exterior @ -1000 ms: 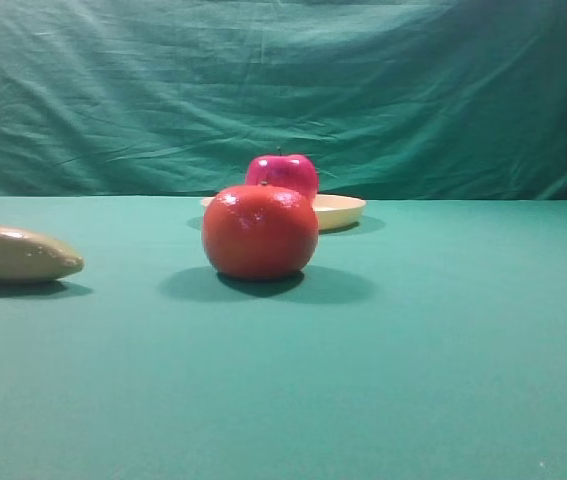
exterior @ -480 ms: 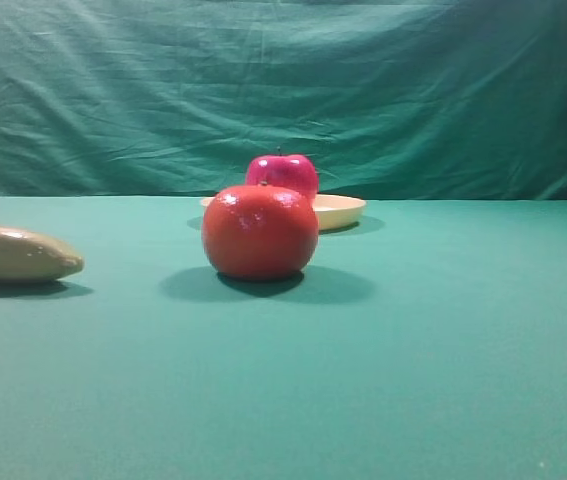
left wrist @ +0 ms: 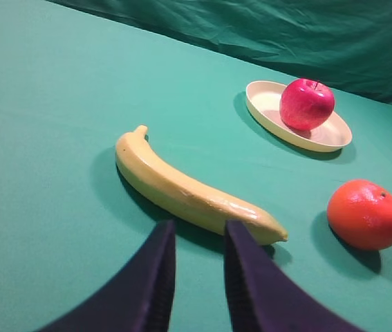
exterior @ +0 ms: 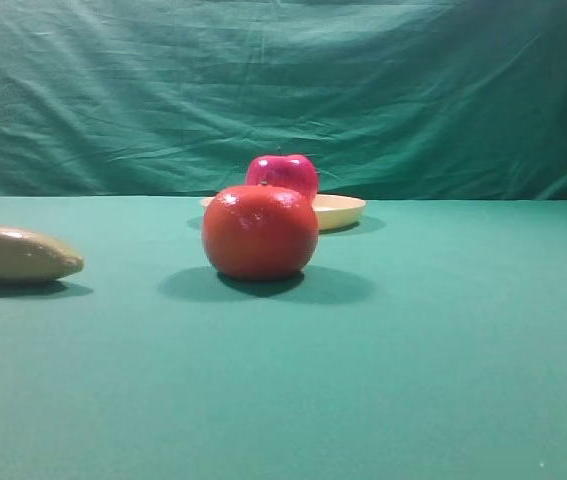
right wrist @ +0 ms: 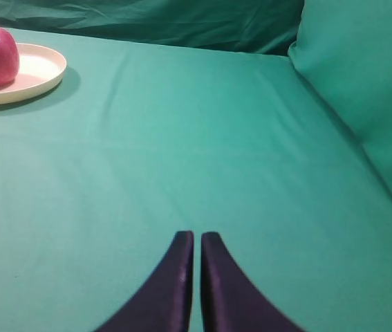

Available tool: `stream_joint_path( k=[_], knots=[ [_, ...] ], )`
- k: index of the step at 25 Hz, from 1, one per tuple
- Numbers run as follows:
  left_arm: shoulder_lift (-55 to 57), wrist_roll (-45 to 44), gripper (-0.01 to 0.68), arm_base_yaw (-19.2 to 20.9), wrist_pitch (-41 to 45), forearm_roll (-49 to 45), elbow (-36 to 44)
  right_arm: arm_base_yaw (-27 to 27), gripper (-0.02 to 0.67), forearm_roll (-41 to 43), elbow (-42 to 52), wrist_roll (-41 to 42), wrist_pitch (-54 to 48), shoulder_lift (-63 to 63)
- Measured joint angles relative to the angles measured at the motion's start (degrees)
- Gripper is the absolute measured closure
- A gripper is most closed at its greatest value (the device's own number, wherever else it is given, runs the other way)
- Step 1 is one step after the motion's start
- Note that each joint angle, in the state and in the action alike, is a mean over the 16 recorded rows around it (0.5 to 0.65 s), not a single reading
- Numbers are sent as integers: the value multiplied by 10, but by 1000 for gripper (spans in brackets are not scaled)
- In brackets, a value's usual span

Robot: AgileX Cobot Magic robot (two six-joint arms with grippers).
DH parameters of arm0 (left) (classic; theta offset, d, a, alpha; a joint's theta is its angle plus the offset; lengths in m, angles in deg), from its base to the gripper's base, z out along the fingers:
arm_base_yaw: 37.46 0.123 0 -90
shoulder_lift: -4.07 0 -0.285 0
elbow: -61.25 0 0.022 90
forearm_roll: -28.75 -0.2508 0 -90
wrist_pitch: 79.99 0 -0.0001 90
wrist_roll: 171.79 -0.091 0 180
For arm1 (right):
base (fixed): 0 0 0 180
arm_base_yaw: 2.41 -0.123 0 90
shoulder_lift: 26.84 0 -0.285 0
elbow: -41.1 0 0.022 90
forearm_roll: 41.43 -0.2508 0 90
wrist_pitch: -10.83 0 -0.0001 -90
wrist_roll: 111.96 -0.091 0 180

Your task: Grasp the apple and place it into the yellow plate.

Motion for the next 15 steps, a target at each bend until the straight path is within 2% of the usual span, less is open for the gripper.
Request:
stream_joint_path(
  k=[15],
  knots=[
    [0, 0, 516, 0, 0, 0, 0, 0, 649, -1, 0, 0, 0, 0]
  ],
)
